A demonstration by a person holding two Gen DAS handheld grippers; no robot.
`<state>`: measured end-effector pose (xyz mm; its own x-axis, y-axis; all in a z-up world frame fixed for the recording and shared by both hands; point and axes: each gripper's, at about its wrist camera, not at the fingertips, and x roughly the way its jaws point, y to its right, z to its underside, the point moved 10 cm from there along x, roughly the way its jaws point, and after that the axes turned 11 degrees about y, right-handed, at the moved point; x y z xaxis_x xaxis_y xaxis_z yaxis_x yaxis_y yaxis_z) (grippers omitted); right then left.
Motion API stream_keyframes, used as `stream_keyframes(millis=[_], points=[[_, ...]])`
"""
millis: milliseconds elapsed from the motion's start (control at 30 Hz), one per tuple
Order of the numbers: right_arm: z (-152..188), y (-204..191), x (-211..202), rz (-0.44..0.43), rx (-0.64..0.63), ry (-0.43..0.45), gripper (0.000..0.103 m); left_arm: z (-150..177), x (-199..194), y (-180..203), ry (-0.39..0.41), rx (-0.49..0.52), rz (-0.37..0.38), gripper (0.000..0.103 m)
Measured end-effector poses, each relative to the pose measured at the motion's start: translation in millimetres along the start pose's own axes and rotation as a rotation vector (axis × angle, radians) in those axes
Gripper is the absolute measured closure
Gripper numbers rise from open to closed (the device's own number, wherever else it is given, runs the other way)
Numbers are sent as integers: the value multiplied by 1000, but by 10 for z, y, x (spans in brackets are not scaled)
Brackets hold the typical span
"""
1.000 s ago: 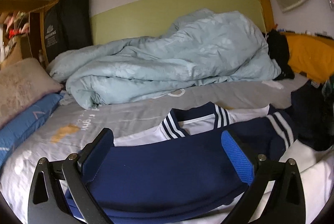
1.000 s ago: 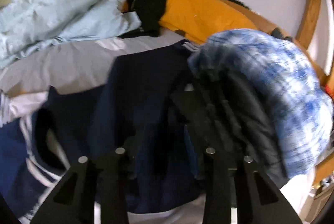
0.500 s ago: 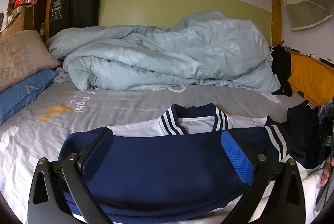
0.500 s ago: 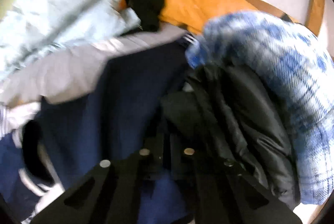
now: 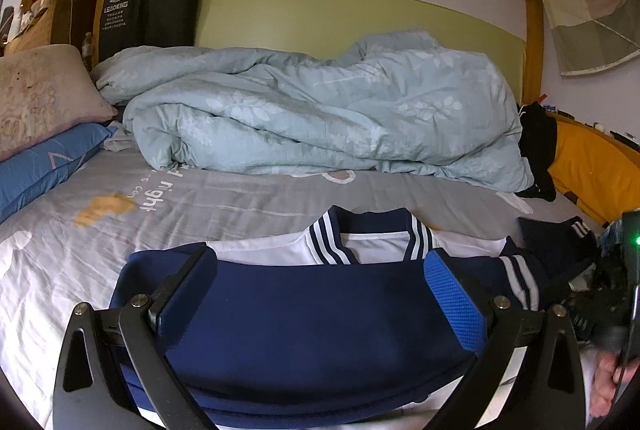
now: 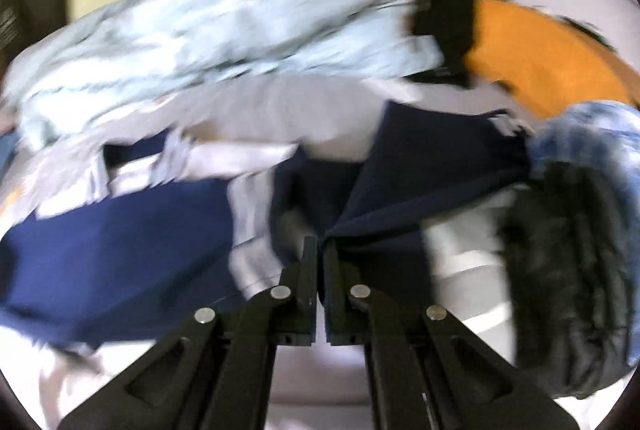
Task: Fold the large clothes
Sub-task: 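Grasp the navy fabric with the right tool and fold it over the jacket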
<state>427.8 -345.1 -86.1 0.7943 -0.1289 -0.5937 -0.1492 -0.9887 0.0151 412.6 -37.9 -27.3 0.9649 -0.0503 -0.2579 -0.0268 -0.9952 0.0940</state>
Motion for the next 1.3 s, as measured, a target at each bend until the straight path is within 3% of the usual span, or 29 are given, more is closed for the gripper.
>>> stream_keyframes(millis=[100, 200, 267, 300, 333, 367, 533, 633, 700, 800, 833, 900, 1000, 1100, 1233, 1300], points=[[74, -138, 21, -61, -36, -44, 97, 4, 10, -8, -7, -5, 1, 0], [67, 91, 80, -123, 167, -92, 90, 1, 9, -9, -9, -12, 7, 0], [24, 353, 67, -131, 317, -90, 76, -5, -3, 1, -8, -14, 17, 0], [-13, 532, 42, -94, 377, -74, 68, -9, -9, 3, -6, -13, 18, 0], [-47, 664, 7, -61, 415, -57, 50, -14, -12, 4, -4, -12, 18, 0], [-92, 819, -26, -18, 458, -37, 44, -18, -16, 6, -2, -9, 19, 0], [-169, 1254, 119, 71, 637, -104, 44, -20, -8, -32, -7, -29, 20, 0], [-133, 1416, 367, 174, 673, -165, 44, -11, 11, -82, -18, -57, 24, 0], [-78, 1486, 480, 207, 687, -181, 51, 3, 27, -99, -28, -75, 33, 0], [-33, 1491, 611, 165, 698, -147, 82, 30, 47, -90, -42, -90, 43, 0], [-47, 1493, 602, 160, 679, -110, 97, 38, 49, -81, -43, -90, 44, 0], [-145, 1441, 582, 135, 629, -44, 99, 48, 42, -56, -40, -79, 39, 0], [-421, 1262, 380, 20, 559, 58, 102, 42, 26, -20, -30, -56, 29, 0], [-650, 939, 81, -159, 517, 141, 103, 32, 13, 8, -18, -34, 17, 0], [-760, 437, -131, -278, 404, 165, 103, 5, -5, 24, -2, -13, 12, 0], [-756, 251, -148, -243, 316, 142, 102, 9, -5, 27, 0, -1, 5, 0]])
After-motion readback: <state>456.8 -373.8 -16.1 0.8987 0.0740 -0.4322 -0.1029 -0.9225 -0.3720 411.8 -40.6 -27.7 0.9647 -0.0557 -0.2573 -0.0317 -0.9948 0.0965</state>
